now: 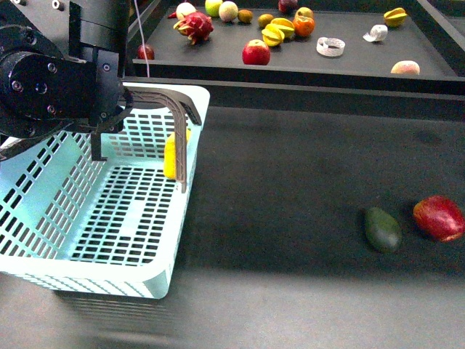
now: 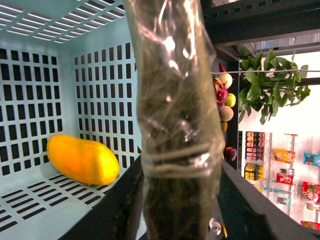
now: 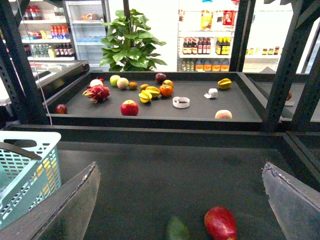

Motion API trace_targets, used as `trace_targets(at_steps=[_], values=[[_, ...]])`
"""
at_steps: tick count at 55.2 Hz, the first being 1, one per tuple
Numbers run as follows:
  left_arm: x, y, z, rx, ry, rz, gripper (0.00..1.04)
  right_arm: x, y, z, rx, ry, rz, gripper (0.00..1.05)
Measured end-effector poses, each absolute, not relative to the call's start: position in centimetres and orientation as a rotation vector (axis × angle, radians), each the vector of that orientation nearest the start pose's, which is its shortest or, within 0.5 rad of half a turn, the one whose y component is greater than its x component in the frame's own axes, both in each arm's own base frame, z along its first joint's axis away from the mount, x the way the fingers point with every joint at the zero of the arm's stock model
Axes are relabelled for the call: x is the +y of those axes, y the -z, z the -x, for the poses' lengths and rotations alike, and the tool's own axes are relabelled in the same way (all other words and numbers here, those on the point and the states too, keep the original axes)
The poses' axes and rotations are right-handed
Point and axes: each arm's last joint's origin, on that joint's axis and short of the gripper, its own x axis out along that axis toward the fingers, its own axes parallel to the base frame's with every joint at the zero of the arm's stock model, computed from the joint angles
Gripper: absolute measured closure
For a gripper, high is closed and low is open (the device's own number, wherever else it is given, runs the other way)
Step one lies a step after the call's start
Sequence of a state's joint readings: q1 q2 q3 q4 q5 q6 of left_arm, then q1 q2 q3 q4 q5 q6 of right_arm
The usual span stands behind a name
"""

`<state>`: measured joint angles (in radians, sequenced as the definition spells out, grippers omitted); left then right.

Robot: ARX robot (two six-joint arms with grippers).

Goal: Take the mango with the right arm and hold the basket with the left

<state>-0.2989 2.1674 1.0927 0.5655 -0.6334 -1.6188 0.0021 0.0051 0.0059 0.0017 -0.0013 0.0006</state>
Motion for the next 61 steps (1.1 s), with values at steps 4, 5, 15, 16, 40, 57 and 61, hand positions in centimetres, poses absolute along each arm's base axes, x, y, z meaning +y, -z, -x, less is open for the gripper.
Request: trace_targets(at_steps=[4, 5, 15, 16, 40, 57, 61], values=[[-10.5, -9.4, -39.9, 0.096, -0.621, 1.324, 0.53, 0.0, -16.5, -9.8, -0.002, -0.003, -0.001, 0.08], [-10.4, -9.5, -39.7, 0.094, -0.626, 1.315, 0.49, 0.0, -16.5, -9.8, -0.002, -0.003, -0.001, 0.08], [-9.9, -13.0, -36.4, 0.061, -0.626, 1.183, 0.15, 0.0, -16.5, -9.8, -0.002, -0.004, -0.001, 0.08], [-9.8, -13.4, -36.0, 0.054, -0.623, 1.162, 0.11, 0.0, -16.5, -9.8, -0.002, -0.003, -0.001, 0.08], [-4.7, -17.5, -23.8, -0.059, -0.684, 0.622, 0.08, 0.0, -16.5, -9.8, -0.002, -0.004, -0.001, 0.08], [-1.9, -14.0, -18.6, -0.015, -0.71, 0.502, 0.08, 0.0, -16.5, -9.8, -0.002, -0.004, -0.001, 0.08], [-1.9, -14.0, -18.6, -0.015, -0.71, 0.503, 0.08, 0.0, -16.5, -9.8, -0.002, -0.004, -0.001, 0.08]])
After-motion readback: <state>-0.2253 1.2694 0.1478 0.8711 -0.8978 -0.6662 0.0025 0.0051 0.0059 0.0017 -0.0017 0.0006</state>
